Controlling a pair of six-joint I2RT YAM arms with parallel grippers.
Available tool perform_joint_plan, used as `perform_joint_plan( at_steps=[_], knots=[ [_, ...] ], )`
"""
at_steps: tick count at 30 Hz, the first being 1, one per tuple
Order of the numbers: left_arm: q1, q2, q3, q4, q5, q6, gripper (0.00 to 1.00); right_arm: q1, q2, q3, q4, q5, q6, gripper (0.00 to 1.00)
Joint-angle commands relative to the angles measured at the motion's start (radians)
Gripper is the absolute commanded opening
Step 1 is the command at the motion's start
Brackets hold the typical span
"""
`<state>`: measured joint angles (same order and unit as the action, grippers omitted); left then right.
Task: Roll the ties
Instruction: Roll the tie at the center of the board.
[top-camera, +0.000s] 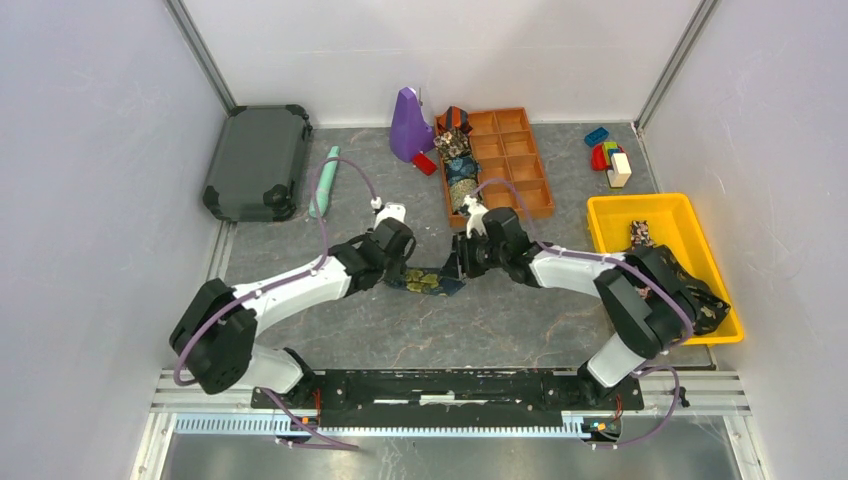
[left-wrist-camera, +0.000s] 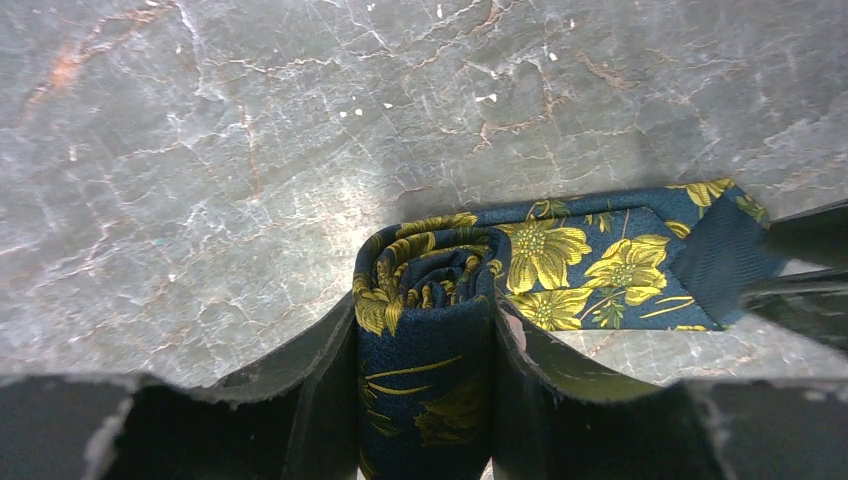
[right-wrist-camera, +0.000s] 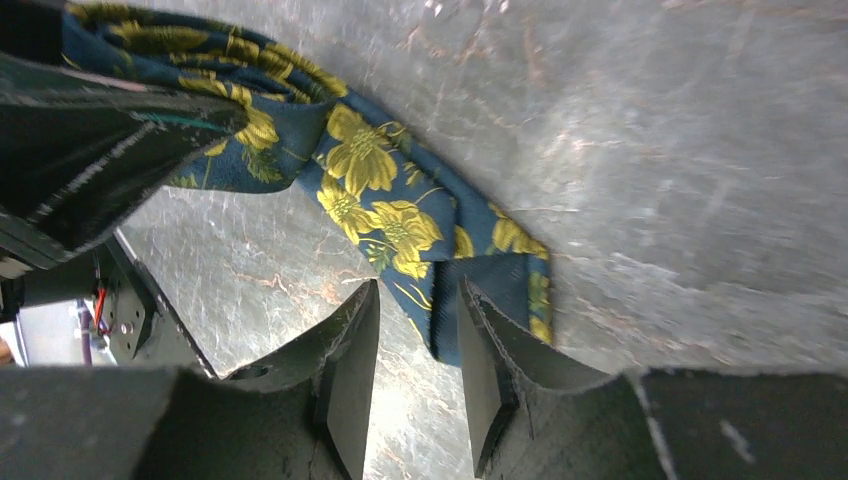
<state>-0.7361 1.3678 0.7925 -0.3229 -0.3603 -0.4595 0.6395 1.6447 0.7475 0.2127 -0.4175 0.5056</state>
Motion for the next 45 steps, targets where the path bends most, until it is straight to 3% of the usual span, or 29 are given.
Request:
perform_joint_plan(
  at_steps=[1, 20, 37, 42, 45],
  knots=[
    [-0.064, 0.064, 0.097, -0.122, -0.212, 0.021, 0.30, -0.050, -0.111, -0.006, -0.080, 0.057, -0.041, 0.41],
    [-0.219, 0.419, 0.383, -0.433, -0.552, -0.041, 0.29, -0.163, -0.275, -0.168, -0.083, 0.060, -0.051, 0.40],
    [-0.311, 0.641, 0.530, -0.489, -0.568, -0.083, 0.29, -0.190, -0.315, -0.215, -0.081, 0.055, -0.052, 0.39],
    [-0.327, 0.672, 0.548, -0.488, -0.544, -0.077, 0.34, -0.192, -0.314, -0.220, -0.081, 0.051, -0.052, 0.39],
    [-0.331, 0.674, 0.551, -0.489, -0.519, -0.064, 0.43, -0.192, -0.316, -0.213, -0.086, 0.051, -0.053, 0.39]
  ],
)
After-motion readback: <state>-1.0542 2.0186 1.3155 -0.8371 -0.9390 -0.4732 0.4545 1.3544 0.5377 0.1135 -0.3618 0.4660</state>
